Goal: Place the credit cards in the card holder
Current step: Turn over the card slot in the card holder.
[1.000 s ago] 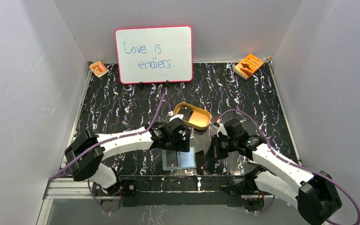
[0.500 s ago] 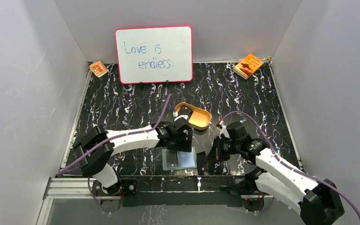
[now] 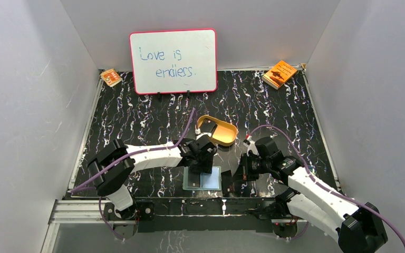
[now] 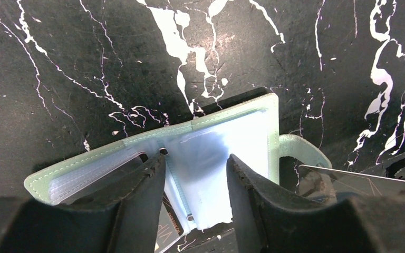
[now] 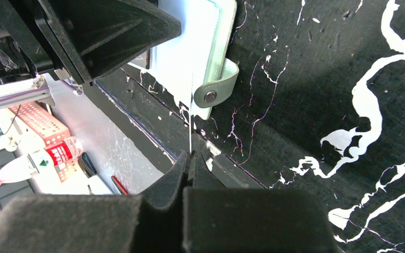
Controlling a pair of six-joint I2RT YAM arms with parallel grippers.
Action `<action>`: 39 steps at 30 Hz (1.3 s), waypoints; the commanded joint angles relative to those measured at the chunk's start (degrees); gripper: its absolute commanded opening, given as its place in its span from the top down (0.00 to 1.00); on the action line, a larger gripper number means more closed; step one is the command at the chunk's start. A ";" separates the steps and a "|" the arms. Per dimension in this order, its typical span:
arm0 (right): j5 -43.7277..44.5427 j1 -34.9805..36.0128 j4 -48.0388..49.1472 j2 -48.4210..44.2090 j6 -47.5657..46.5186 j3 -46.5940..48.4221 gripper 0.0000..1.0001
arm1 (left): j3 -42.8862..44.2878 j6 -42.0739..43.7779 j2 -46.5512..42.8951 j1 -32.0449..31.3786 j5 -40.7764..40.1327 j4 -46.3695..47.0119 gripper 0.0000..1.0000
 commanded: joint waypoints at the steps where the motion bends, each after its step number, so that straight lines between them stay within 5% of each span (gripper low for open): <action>1: -1.65 0.39 0.52 0.93 -1.92 0.83 1.00 | -2.32 0.38 1.55 -0.35 -1.17 -2.33 0.58; 17: -3.47 1.64 5.55 5.51 -0.25 -0.86 1.00 | -4.13 -0.69 4.27 -0.35 -2.38 -2.84 0.86; 39: 1.57 2.08 6.06 4.63 0.79 1.67 1.00 | -5.33 -1.48 4.38 -0.35 -2.62 -2.62 1.00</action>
